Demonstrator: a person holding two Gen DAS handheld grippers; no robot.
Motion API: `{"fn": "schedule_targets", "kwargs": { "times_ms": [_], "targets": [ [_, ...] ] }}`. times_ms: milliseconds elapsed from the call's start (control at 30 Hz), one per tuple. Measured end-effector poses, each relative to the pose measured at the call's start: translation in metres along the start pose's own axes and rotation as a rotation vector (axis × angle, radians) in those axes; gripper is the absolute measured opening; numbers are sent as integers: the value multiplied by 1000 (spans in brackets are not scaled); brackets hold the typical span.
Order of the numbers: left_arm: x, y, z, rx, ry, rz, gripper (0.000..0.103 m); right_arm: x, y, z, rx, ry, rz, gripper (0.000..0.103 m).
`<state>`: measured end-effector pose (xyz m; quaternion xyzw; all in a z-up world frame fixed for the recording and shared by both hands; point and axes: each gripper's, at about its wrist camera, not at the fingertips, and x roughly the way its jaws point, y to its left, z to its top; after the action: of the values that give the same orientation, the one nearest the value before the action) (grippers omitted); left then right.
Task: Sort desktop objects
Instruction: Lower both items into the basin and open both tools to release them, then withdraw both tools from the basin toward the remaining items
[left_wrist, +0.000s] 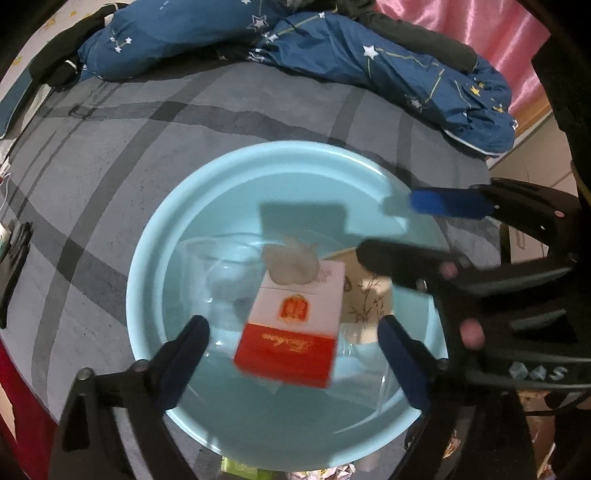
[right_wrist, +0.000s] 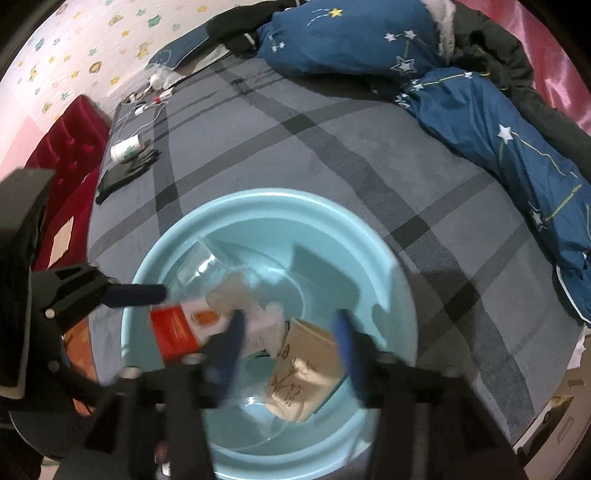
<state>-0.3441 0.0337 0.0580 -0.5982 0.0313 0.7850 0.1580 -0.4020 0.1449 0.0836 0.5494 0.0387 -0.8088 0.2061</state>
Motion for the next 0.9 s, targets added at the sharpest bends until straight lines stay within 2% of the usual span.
{"fn": "schedule_targets", "kwargs": {
  "times_ms": [67, 133, 567, 900],
  "targets": [
    [-4, -2, -1, -8, -15, 14, 101, -3, -2, 0, 12, -3, -4, 97],
    [-9, -2, -3, -11, -29, 21, 103, -6, -2, -3, 18, -3, 2, 102],
    [-57, -18, -41, -13, -71, 44, 103, -62, 8, -29, 52, -47, -16, 103],
    [-69, -33, -80, -28, -77, 42, 103, -91, 18, -68, 64, -65, -14, 103]
  ]
}}
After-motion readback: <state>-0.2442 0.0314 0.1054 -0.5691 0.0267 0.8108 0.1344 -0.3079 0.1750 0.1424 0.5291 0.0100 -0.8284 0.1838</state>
